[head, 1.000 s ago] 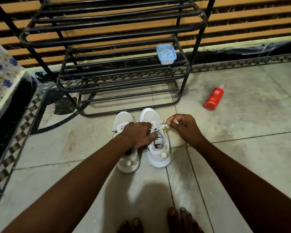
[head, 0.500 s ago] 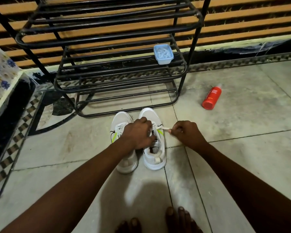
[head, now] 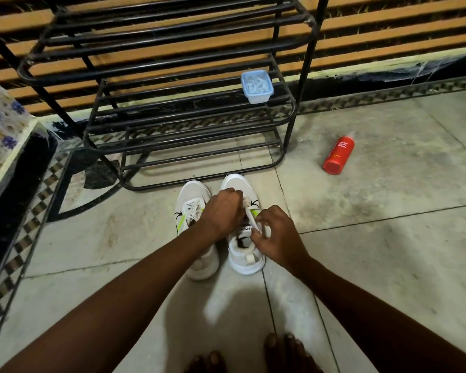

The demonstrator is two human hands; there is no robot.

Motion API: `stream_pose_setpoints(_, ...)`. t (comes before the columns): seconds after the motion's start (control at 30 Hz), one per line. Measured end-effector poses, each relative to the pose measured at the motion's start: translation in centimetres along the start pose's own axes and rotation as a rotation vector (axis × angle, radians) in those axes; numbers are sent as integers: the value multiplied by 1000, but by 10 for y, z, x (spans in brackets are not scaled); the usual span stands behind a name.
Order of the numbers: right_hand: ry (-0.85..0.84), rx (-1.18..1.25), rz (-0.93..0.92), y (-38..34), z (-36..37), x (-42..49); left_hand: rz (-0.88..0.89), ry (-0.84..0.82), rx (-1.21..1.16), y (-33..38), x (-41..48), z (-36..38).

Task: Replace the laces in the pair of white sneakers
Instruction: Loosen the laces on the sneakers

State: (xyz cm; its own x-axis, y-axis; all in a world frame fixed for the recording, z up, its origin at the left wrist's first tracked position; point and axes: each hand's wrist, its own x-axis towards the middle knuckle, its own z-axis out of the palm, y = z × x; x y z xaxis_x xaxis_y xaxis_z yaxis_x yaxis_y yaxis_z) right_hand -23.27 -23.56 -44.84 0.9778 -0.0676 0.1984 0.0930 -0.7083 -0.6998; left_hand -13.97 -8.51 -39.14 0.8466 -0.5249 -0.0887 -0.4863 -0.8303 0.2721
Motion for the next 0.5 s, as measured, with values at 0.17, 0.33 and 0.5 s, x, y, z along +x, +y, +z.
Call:
stream_pose_setpoints(0.17, 83, -55, 53, -6, 8, -7, -65, 36, -112, -4, -2, 0)
stream_pose_setpoints(0.33, 89, -253, 107, -11, 11, -9, -182, 111, -308, -13, 0, -1)
stream_pose_setpoints(0.5, 92, -262, 162, -7, 12, -10, -176, 94, -547, -21, 6, -8)
